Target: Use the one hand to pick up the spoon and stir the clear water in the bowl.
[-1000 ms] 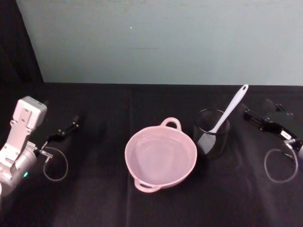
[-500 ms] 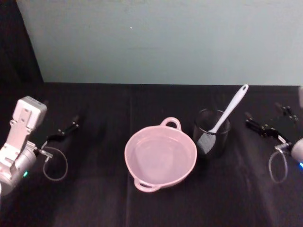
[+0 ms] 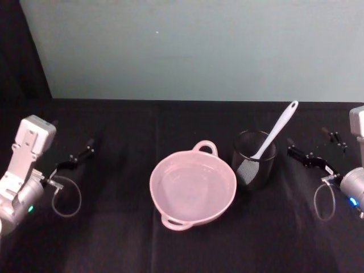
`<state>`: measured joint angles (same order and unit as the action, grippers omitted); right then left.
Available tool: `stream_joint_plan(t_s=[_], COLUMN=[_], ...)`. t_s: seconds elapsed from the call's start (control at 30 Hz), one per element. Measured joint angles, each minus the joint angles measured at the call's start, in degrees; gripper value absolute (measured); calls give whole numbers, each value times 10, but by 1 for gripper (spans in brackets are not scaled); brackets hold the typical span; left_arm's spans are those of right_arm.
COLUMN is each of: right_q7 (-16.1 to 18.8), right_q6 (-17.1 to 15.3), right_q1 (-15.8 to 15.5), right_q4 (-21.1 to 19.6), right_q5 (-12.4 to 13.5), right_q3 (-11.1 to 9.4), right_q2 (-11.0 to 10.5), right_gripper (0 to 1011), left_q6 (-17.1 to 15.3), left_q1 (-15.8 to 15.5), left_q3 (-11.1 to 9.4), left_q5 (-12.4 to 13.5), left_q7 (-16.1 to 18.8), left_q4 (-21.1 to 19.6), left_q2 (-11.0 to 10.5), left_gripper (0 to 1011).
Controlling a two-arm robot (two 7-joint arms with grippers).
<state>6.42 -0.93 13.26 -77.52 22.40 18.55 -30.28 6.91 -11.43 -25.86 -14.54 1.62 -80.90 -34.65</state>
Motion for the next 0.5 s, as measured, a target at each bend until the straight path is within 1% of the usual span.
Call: stream_joint_plan(t_s=[0.5], right_q7=[-4], right_q6=[-4], right_q1=[-1], right_q4=[-4], right_q5=[-2], right_q3=[1], right_q2=[-2], right_gripper=[1002], left_q6=[0], left_q1=[0], left_q3=[0], left_q5=[0], left_q7=[0], left_q4=[0], left_q2=[0], left_gripper=[1005])
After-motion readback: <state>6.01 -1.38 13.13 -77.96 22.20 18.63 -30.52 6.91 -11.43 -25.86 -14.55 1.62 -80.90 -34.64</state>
